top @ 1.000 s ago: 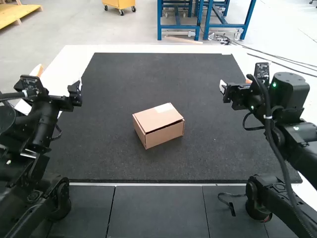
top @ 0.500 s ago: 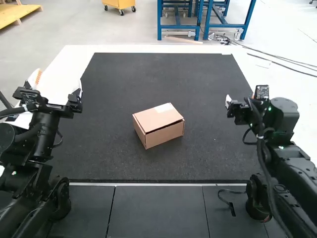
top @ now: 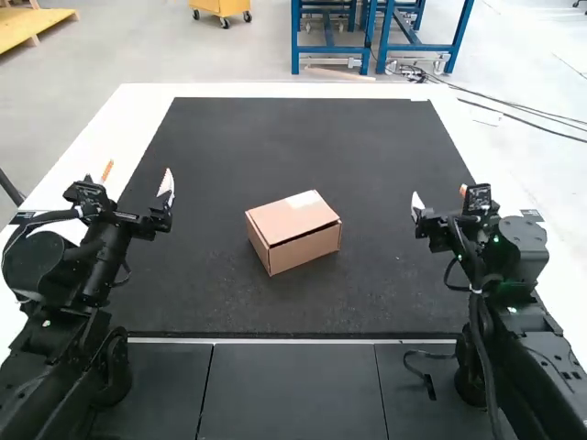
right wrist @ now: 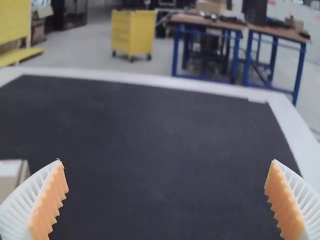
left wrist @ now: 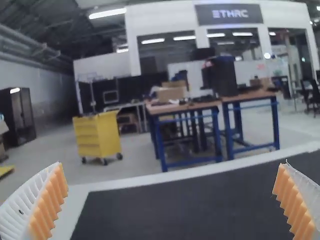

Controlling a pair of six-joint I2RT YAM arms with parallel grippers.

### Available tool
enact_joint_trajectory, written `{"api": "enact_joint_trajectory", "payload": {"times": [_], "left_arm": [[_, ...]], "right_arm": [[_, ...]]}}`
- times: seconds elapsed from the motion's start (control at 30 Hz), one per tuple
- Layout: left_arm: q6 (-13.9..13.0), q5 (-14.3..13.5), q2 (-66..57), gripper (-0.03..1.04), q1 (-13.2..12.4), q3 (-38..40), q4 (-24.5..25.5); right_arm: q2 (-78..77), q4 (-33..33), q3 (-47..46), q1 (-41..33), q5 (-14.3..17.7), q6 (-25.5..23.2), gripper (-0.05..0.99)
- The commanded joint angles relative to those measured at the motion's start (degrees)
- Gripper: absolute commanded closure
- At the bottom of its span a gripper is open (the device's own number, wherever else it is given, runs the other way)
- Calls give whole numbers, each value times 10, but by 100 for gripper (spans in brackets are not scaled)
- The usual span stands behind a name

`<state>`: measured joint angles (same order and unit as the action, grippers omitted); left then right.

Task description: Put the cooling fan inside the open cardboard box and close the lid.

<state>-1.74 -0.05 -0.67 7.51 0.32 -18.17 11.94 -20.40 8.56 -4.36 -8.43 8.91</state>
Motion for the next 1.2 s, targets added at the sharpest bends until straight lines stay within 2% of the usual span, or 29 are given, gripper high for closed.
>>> {"api": "enact_joint_trajectory", "payload": {"times": [0.0,0.07,0.1,0.17,0.27,0.37,0.47,0.57,0.6,0.93,1.07,1.17], "left_arm": [[40,32,8,4,-30,-2,27],[47,65,8,4,-43,-3,65],[65,72,8,4,-50,-3,75],[82,79,8,4,-58,-2,96],[85,77,7,4,-69,-3,111],[87,73,8,4,-69,-2,121],[75,69,8,4,-68,-2,152],[31,66,8,4,-67,-3,183],[25,66,8,4,-65,-2,183],[19,66,8,4,-60,-3,188],[19,66,8,4,-60,-3,187],[19,66,8,4,-60,-2,187]], "right_arm": [[-71,3,-86,8,-16,6,3],[-125,61,-85,15,-26,8,6],[-126,66,-85,23,-33,8,8],[-113,96,-85,32,-48,37,7],[-118,142,-86,31,-51,59,7],[-119,155,-86,29,-48,59,6],[-119,129,-85,29,-33,24,6],[-119,127,-86,29,-32,19,6],[-119,125,-86,29,-32,18,4],[-119,154,-86,43,-33,-20,2],[-119,142,-86,81,12,-88,2],[-119,132,-86,107,19,-96,2]]}}
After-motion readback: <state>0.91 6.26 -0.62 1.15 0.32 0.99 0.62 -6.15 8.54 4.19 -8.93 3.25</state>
